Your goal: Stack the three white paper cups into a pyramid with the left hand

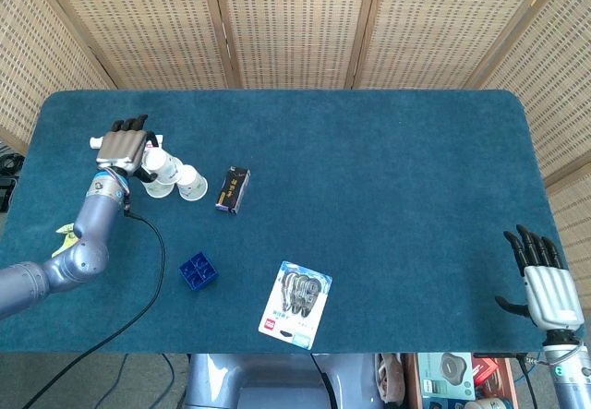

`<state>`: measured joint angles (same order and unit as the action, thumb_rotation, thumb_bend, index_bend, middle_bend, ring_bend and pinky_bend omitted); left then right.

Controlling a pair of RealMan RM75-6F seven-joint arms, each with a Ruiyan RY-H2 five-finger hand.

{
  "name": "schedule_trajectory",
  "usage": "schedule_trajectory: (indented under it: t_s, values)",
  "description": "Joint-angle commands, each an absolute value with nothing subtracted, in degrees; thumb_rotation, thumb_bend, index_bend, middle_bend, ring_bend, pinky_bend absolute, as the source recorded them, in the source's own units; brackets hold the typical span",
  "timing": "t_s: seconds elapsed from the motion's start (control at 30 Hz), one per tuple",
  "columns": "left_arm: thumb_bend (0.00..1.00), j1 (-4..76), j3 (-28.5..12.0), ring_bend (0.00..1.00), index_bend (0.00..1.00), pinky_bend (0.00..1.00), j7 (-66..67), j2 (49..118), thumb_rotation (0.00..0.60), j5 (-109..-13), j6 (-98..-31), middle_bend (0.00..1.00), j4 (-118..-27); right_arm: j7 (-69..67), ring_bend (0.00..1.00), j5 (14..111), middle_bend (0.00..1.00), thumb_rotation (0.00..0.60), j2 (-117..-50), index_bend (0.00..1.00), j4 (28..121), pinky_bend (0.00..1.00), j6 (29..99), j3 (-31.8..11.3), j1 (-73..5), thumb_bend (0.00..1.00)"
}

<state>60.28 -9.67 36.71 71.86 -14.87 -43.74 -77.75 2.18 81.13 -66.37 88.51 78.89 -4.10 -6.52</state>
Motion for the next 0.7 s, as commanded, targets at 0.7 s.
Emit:
schedule_trajectory:
  t_s: [0.7]
  values:
    - [0.26,56.9,-12.25,0.0,0.11,0.0,28.26,64.83,0.6,-22.59,-48.58,0.0,-88.29,2.29,0.0,81.18,0.0,0.6,-66.68,0.0,88.2,0.0,79.64,-4.28,-6.31,0.09]
